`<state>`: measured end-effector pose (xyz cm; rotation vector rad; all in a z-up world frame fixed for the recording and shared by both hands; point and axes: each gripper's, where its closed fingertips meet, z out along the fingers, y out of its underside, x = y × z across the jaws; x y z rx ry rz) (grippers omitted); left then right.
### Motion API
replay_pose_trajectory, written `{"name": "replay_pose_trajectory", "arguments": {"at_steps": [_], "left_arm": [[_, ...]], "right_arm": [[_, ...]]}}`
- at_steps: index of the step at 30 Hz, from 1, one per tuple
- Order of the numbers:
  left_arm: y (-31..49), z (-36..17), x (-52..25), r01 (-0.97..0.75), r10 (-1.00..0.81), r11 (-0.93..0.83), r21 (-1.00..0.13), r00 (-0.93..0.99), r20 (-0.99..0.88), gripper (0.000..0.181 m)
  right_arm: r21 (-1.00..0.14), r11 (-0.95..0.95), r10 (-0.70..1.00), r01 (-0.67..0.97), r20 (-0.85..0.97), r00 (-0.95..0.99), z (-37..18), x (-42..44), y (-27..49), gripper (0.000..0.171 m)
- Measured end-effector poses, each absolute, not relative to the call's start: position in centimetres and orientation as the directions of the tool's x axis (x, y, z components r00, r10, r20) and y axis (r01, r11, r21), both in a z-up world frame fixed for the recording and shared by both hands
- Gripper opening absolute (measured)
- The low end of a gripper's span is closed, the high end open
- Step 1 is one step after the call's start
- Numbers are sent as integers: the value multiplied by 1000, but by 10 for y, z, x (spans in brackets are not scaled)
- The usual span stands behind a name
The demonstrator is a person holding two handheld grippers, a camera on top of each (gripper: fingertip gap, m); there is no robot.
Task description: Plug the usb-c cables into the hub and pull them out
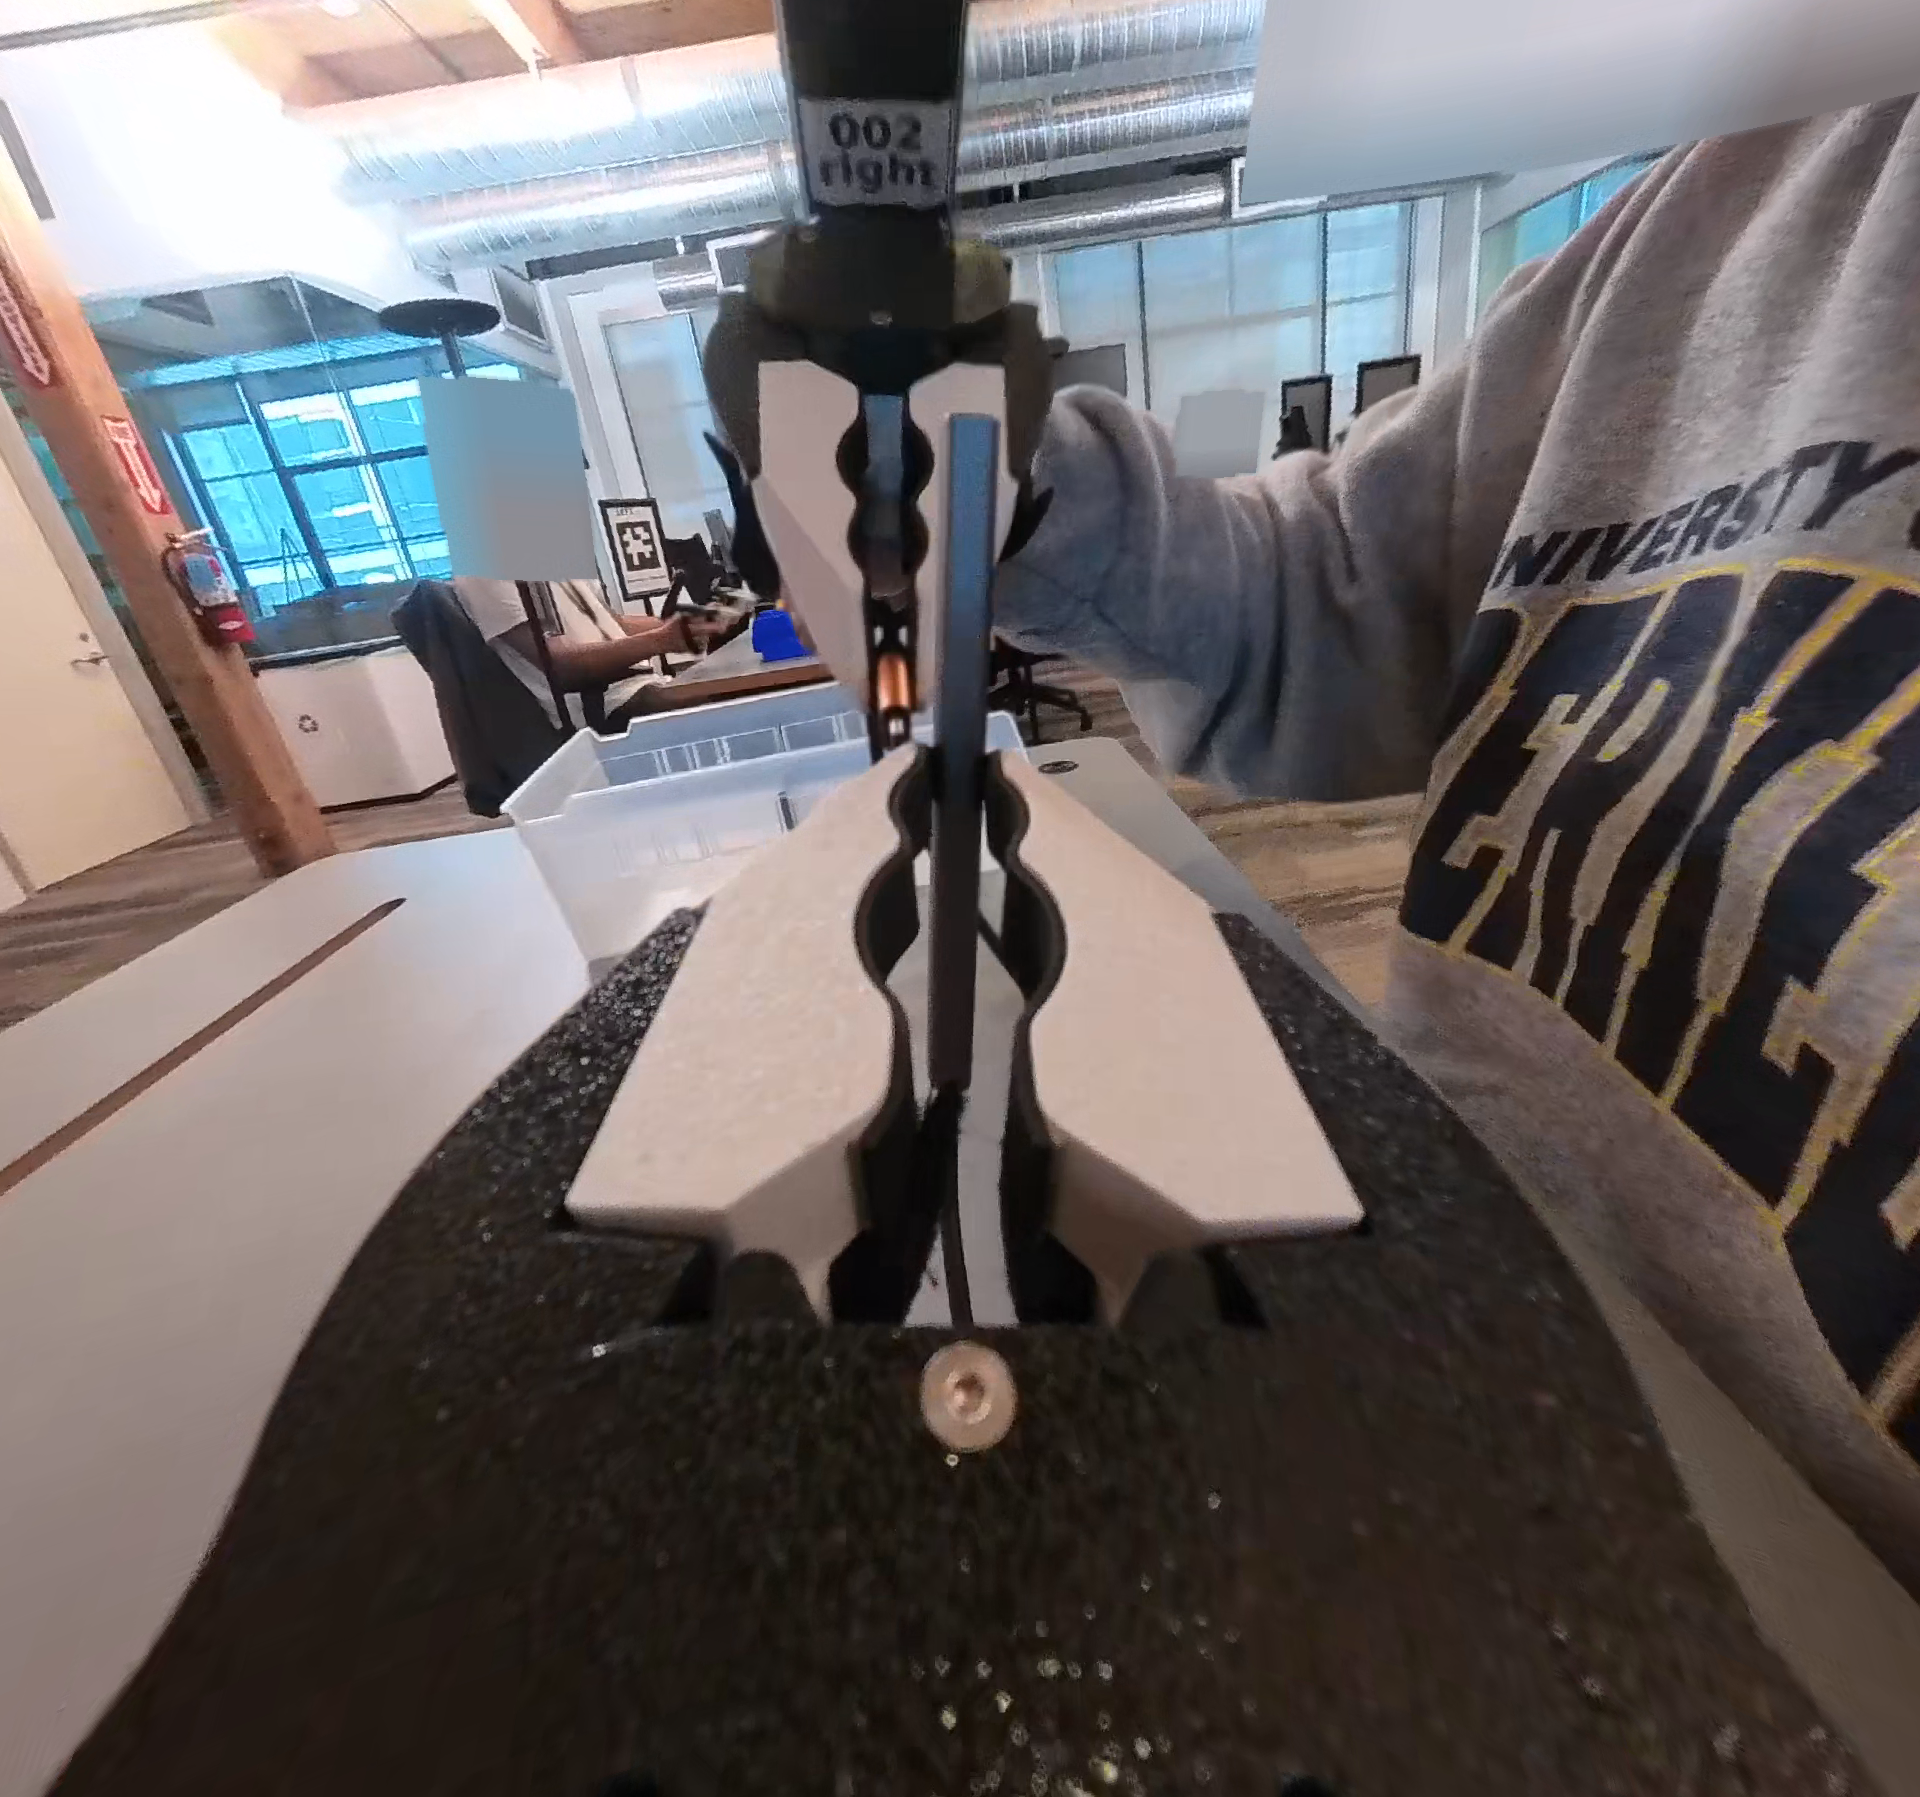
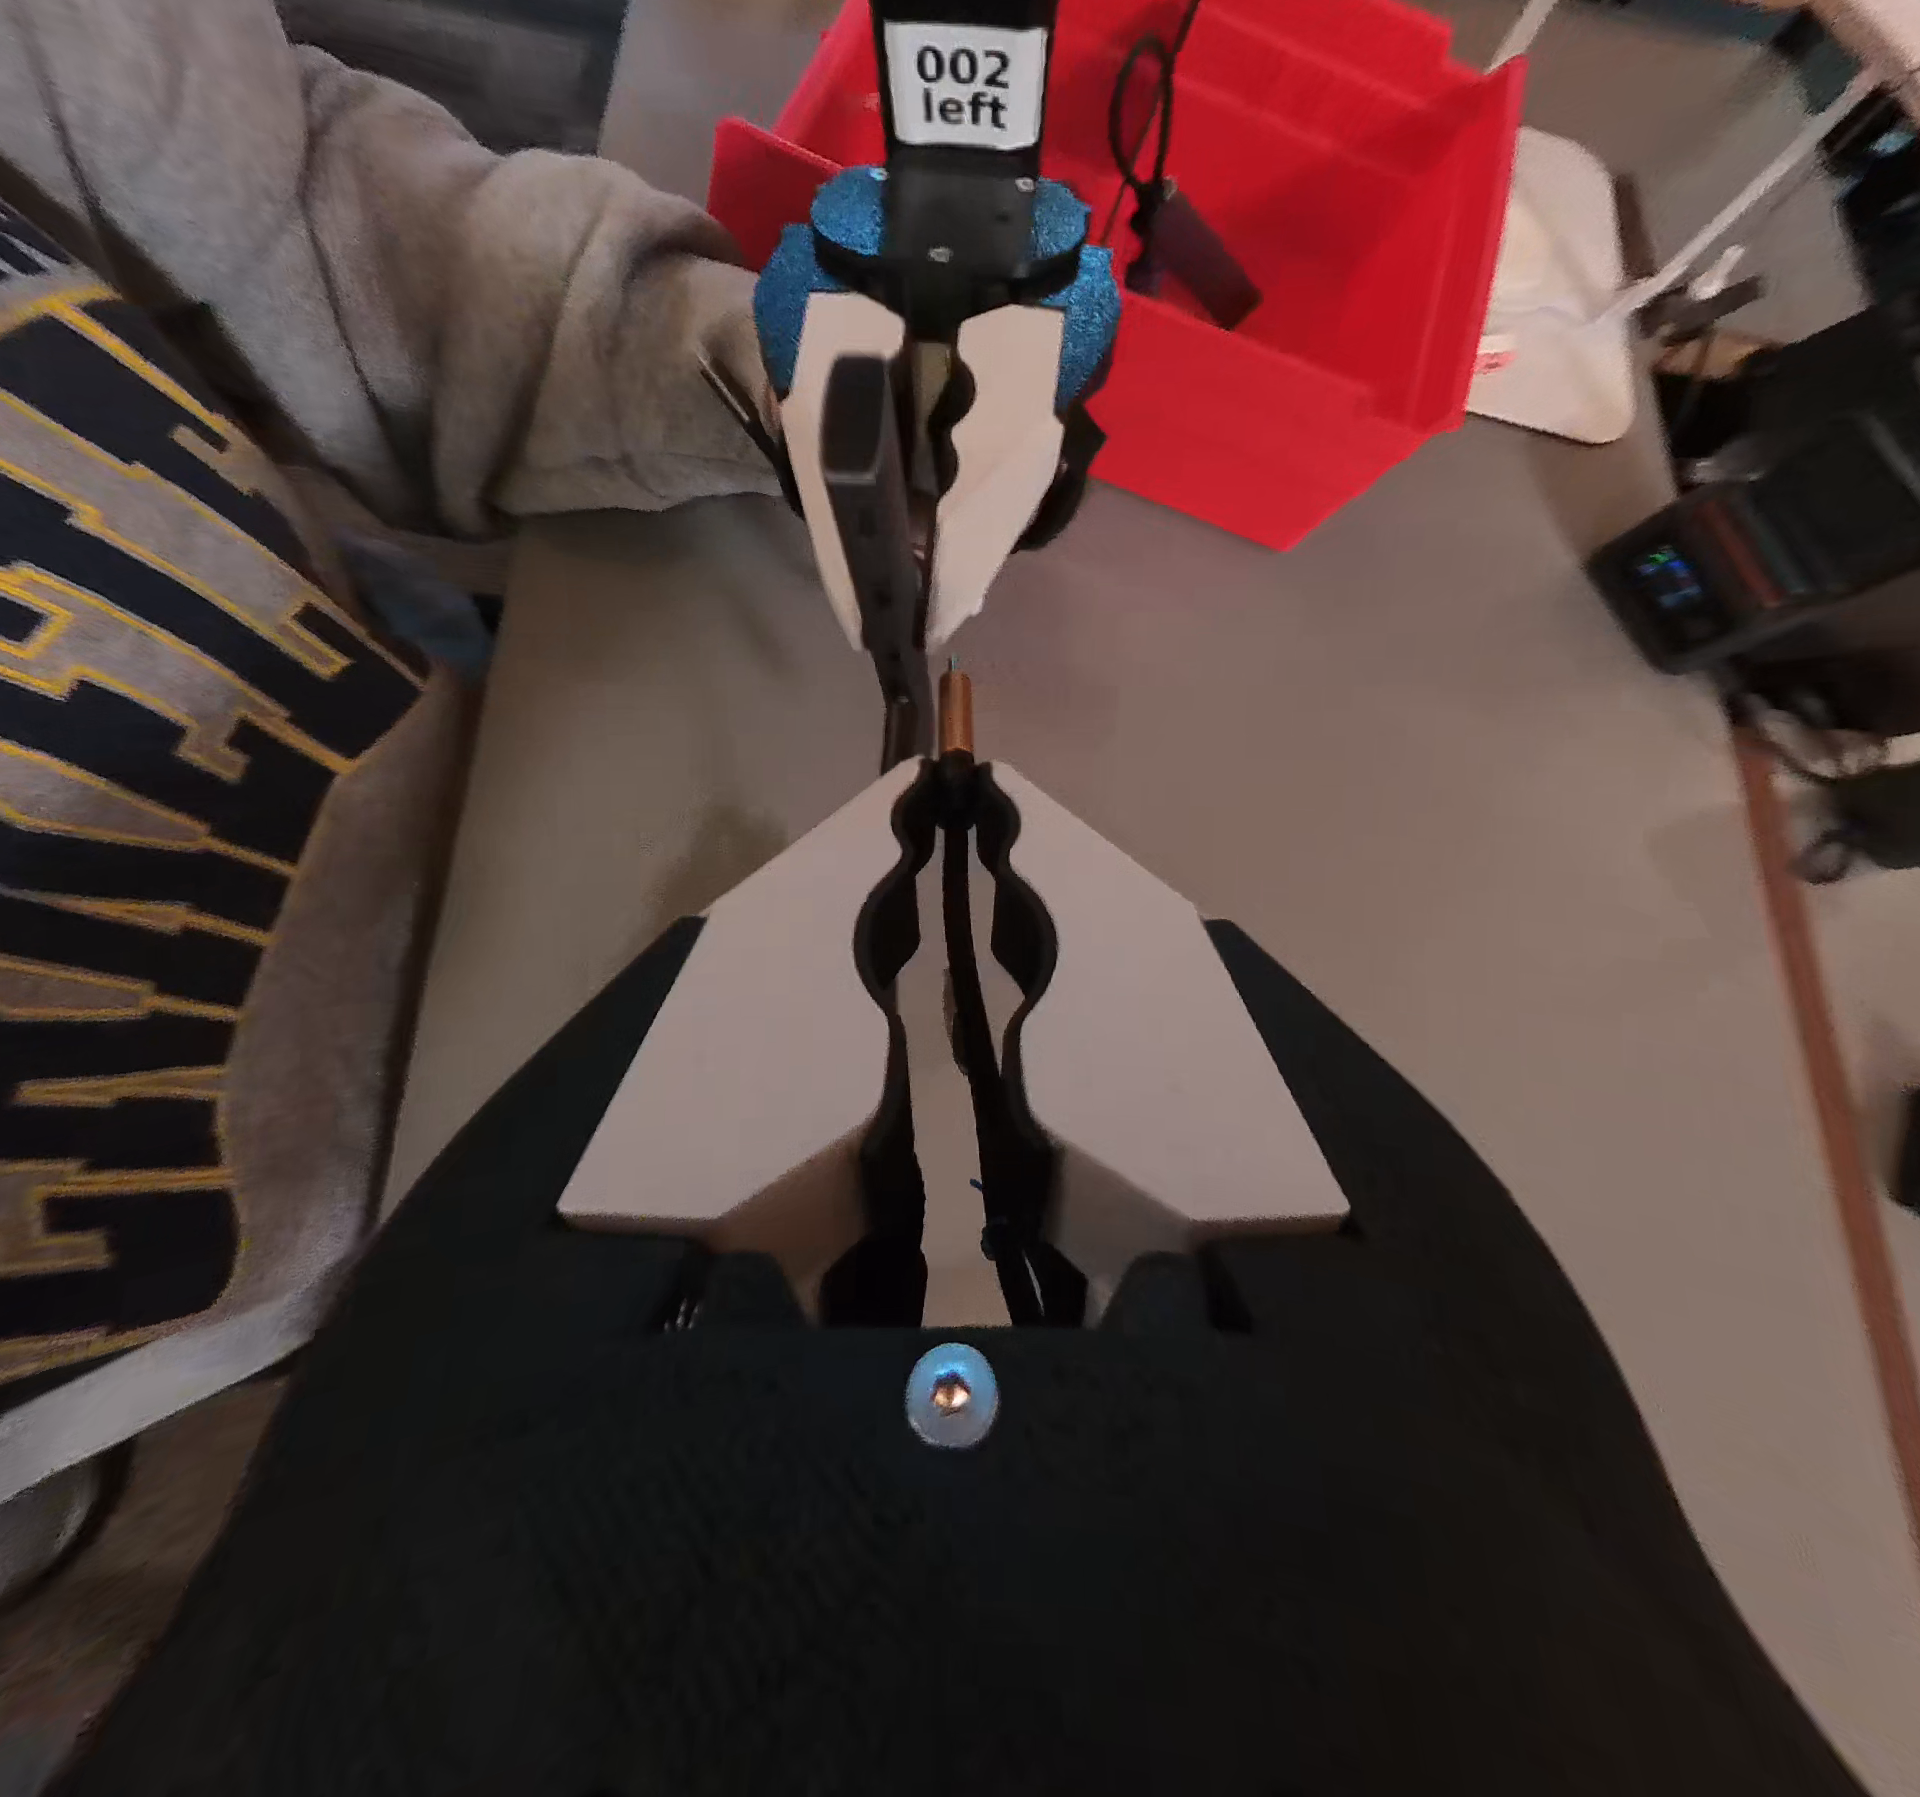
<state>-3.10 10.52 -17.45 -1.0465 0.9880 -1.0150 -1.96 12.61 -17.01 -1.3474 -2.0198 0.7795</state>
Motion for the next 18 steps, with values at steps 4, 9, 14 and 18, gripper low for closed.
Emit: {"name": "replay_pose_trajectory", "arguments": {"at_steps": [4,9,14,18], "left_arm": [[107,-171,-32,187,-961,177,-966,243,-129,6],[106,-155,-34,279,-961,183,-943,253,-112,7],[104,-149,-30,320,-964,176,-931,247,-98,6],[100,-140,-25,326,-964,197,-925,238,-121,6]], "right_arm": [[-749,282,946,600,114,-303,-163,-20,125,5],[-796,262,950,546,112,-292,-155,-15,119,5],[-843,245,959,479,136,-250,-145,-11,117,6],[-850,251,958,464,148,-247,-142,-9,114,5]]}}
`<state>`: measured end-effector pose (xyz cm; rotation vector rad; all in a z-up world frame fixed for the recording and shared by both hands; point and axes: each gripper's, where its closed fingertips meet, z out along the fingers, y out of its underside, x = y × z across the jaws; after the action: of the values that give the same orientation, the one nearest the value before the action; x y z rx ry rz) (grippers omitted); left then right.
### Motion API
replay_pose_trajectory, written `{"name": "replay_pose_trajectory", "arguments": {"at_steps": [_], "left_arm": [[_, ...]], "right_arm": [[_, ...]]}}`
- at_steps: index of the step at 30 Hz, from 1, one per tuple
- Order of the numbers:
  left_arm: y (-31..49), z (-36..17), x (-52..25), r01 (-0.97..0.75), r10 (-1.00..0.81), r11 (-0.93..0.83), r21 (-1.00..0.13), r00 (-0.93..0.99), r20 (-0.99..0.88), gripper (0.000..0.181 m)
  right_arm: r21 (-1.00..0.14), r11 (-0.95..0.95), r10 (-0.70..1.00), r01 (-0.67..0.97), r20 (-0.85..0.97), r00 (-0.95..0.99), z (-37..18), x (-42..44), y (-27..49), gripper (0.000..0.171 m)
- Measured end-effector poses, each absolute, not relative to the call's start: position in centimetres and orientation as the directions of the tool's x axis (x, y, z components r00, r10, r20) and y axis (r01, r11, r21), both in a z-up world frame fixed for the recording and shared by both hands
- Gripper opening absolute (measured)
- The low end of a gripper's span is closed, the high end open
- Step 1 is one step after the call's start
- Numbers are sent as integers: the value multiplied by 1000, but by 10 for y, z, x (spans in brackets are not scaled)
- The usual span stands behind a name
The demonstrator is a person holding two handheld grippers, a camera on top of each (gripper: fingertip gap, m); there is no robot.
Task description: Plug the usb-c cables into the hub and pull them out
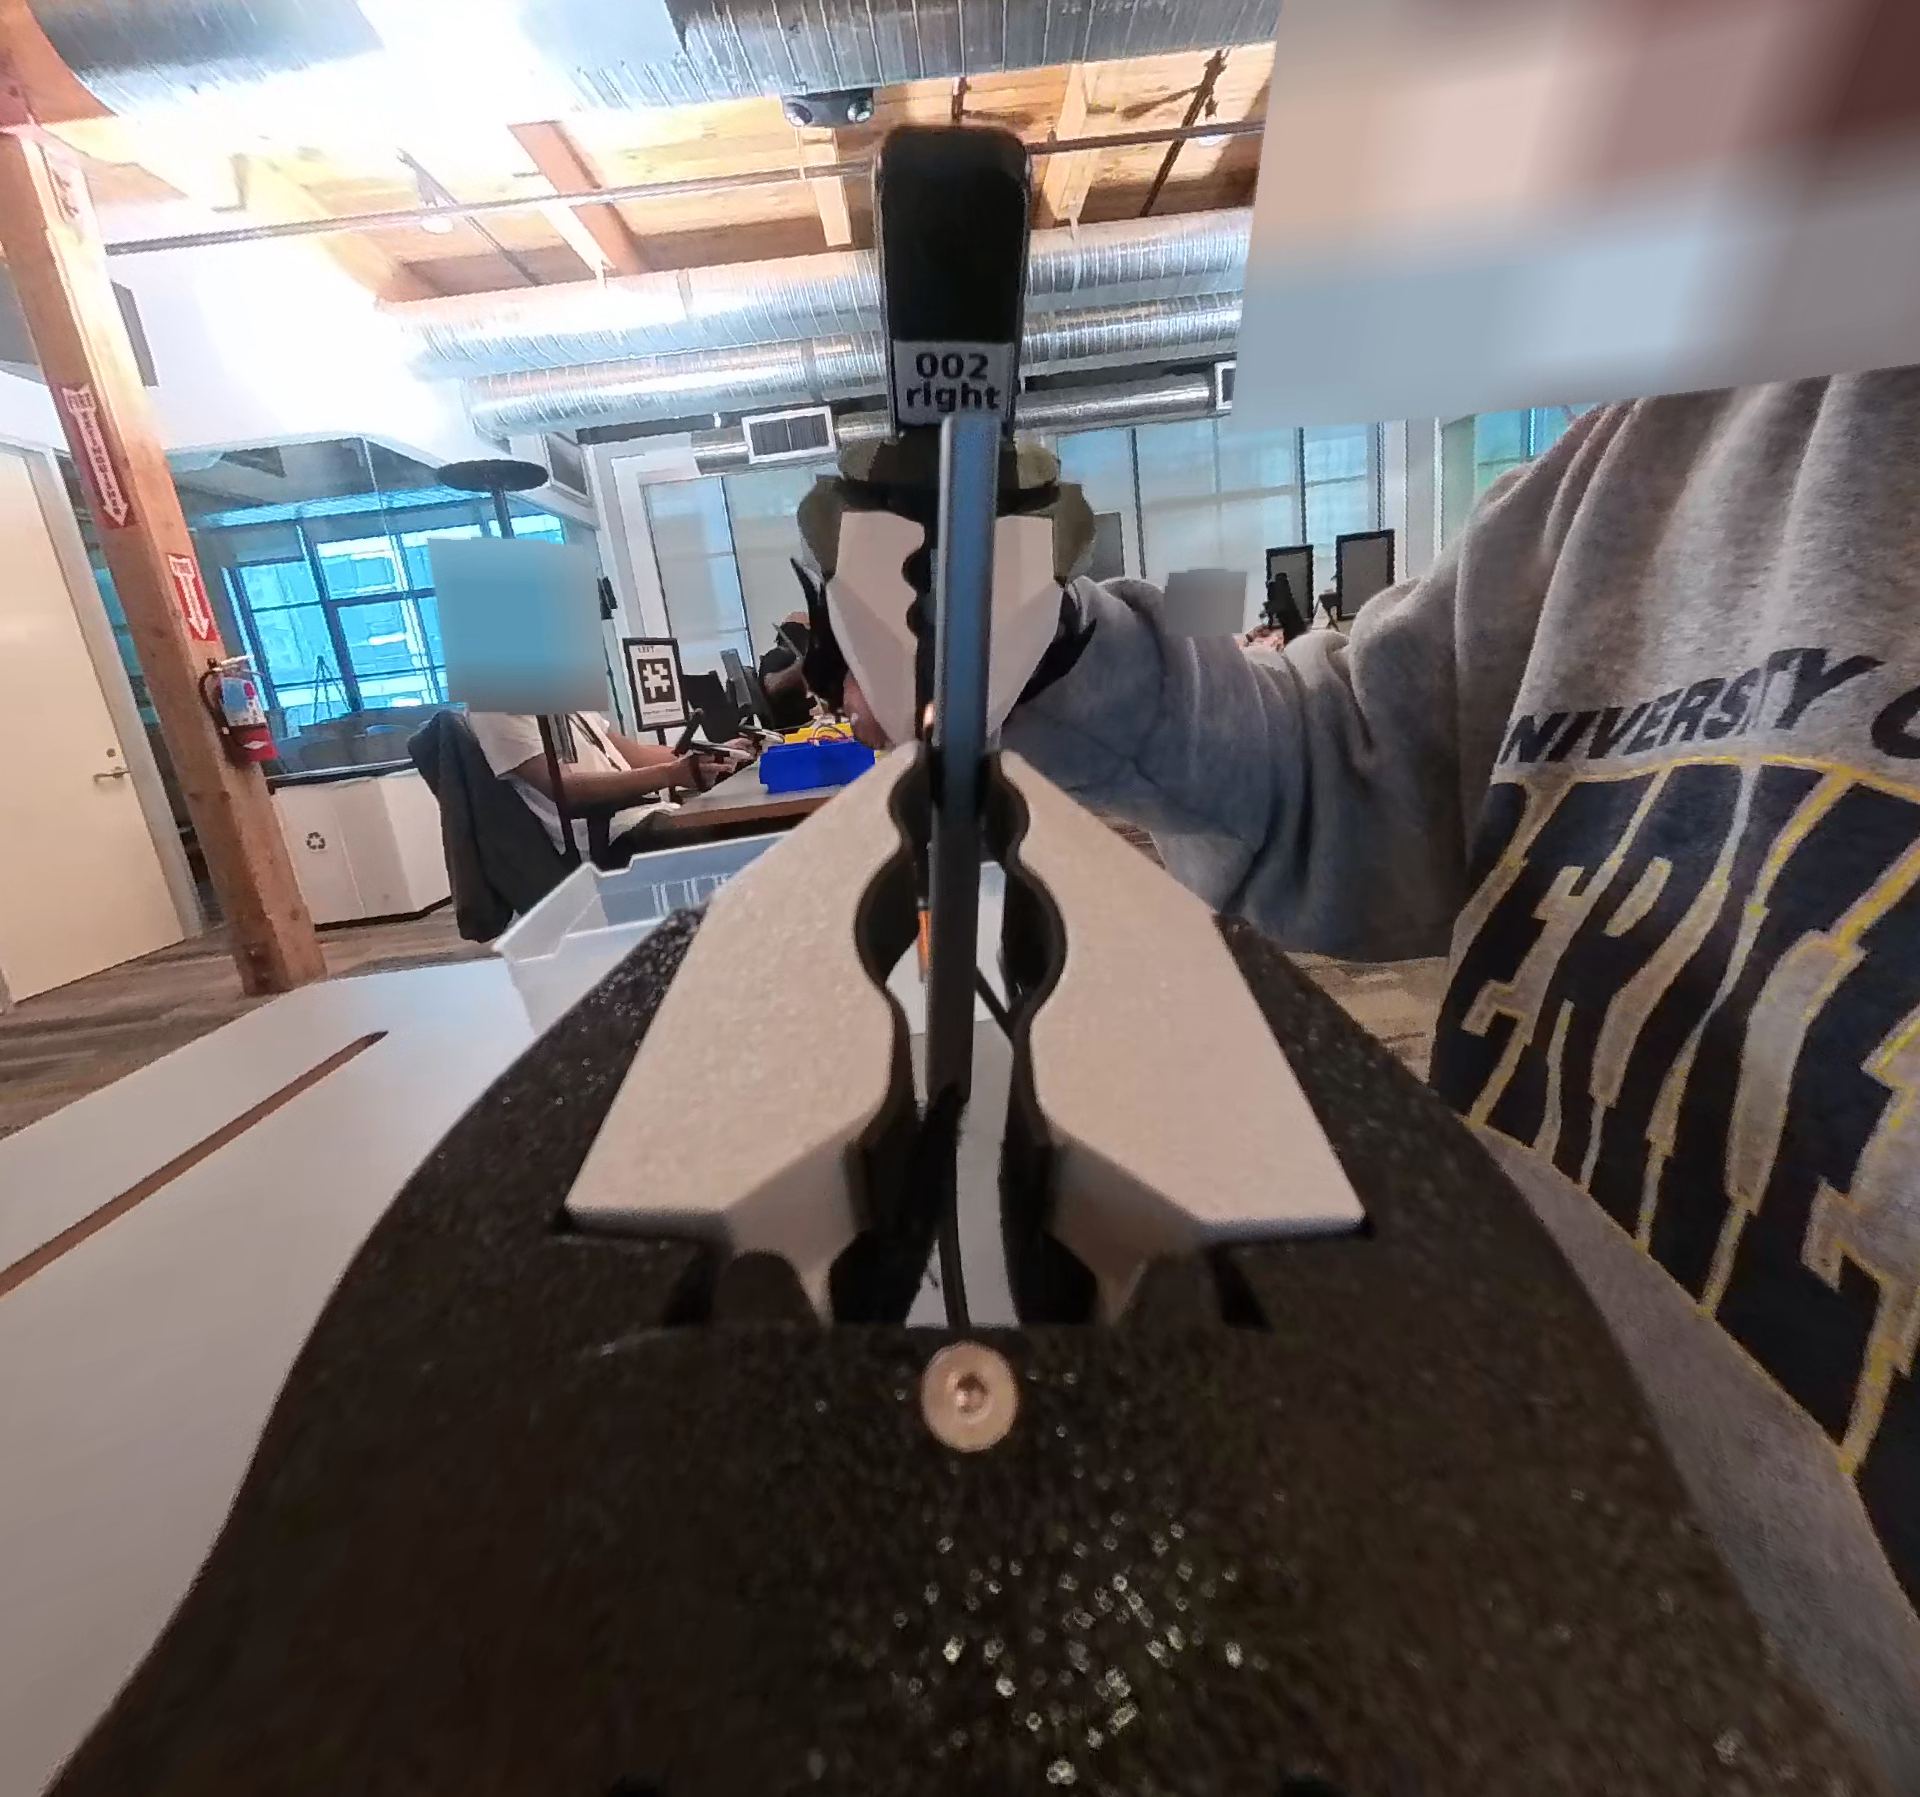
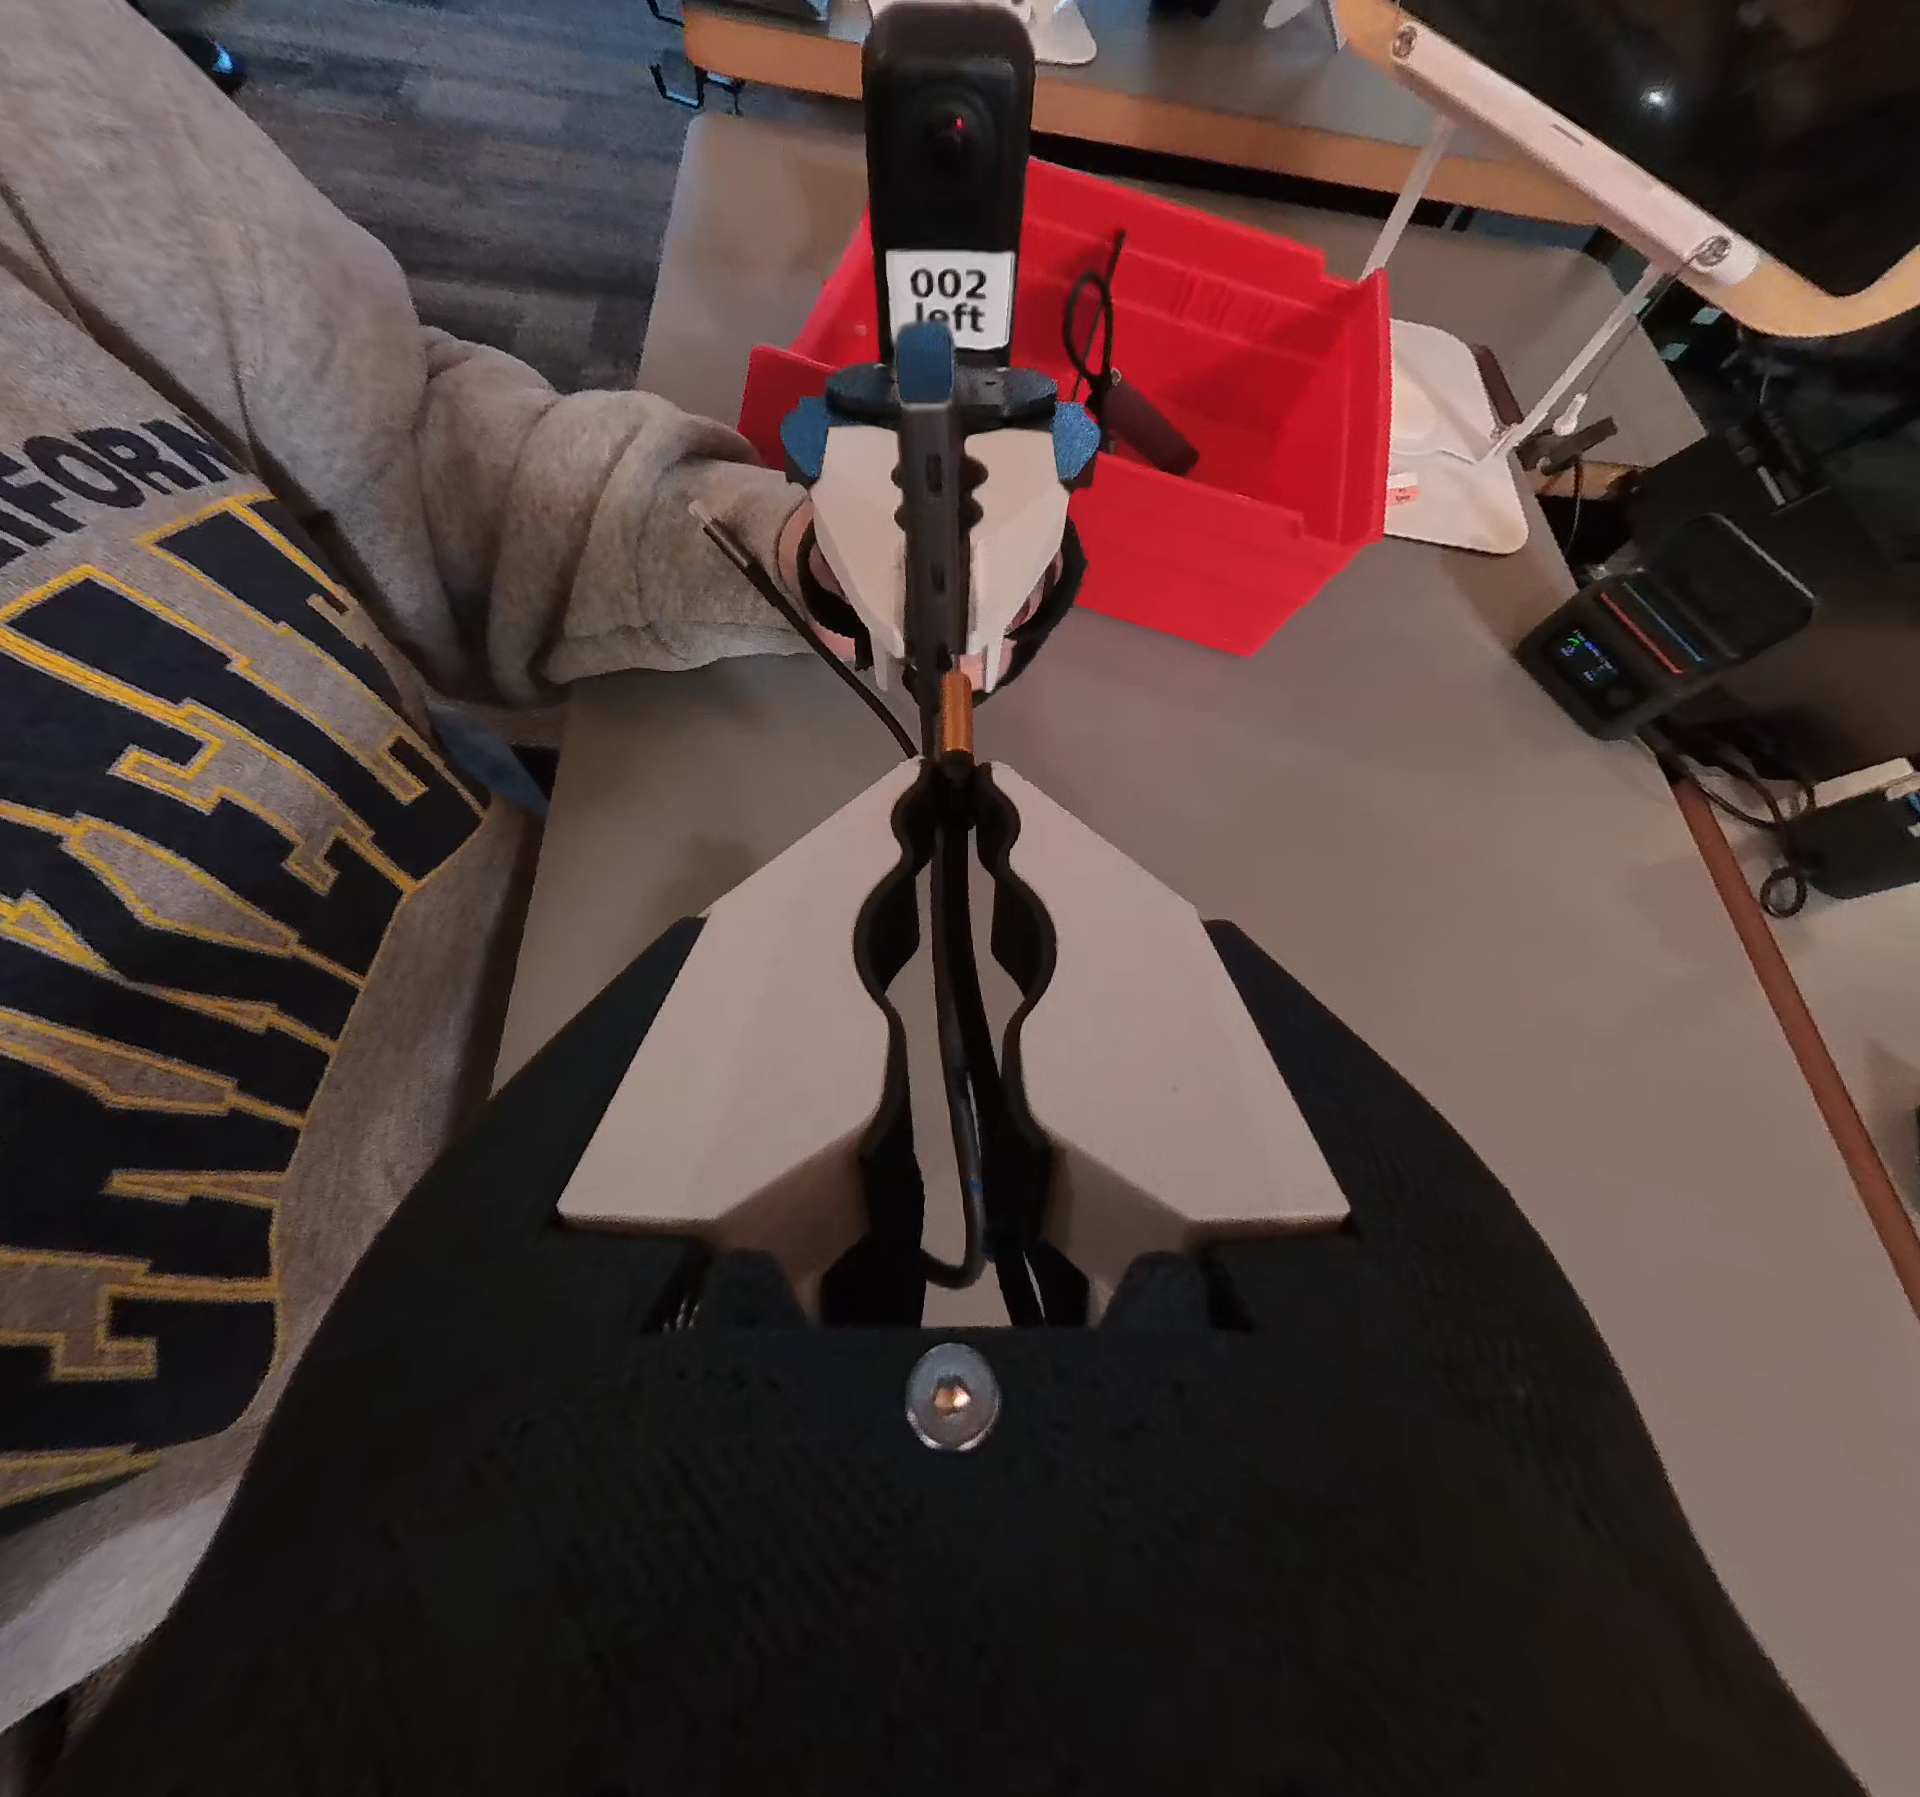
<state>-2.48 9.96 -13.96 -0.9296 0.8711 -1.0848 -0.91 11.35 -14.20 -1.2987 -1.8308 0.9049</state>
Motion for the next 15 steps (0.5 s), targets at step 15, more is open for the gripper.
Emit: {"name": "replay_pose_trajectory", "arguments": {"at_steps": [15], "left_arm": [[100,-137,-11,257,-944,255,-932,275,-183,6]], "right_arm": [[-879,216,963,424,119,-243,-135,-2,109,5]]}}
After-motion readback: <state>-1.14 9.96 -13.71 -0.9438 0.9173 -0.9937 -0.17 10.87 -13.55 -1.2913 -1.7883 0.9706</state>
